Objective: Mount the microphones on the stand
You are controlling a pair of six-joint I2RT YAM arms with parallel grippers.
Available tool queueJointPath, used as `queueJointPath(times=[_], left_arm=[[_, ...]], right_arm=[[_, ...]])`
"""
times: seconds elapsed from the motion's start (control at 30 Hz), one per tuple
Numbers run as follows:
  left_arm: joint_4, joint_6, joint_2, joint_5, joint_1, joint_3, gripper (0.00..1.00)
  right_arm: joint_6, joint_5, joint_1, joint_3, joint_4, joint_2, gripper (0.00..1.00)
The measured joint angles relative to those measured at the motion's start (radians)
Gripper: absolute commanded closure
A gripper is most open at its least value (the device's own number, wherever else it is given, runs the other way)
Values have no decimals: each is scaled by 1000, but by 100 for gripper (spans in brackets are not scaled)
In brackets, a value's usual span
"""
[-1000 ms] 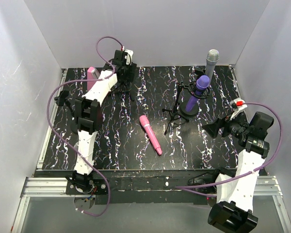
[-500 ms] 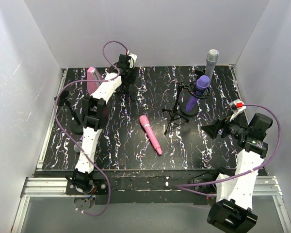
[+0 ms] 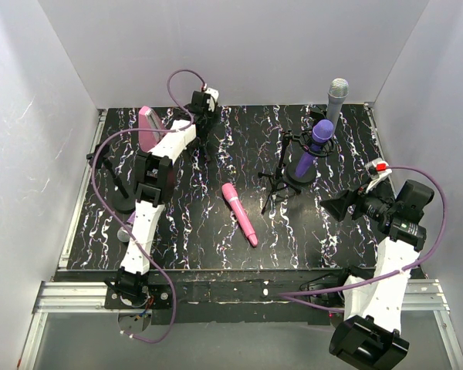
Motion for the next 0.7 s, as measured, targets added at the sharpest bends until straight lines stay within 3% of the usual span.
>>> queueJointPath(times=[0.07, 0.27, 0.63, 0.7], left_arm=[[0, 11, -3, -12, 0, 4, 98], [28, 12, -49, 19, 2, -85, 100], [42, -19, -576, 162, -32, -785, 100], [49, -31, -692, 175, -54, -913, 83]], right_arm=[[0, -1, 0, 0, 0, 0, 13], [0, -9, -4, -3, 2, -1, 13], [1, -27, -12, -14, 15, -23, 13], [1, -32, -13, -19, 18, -28, 13]])
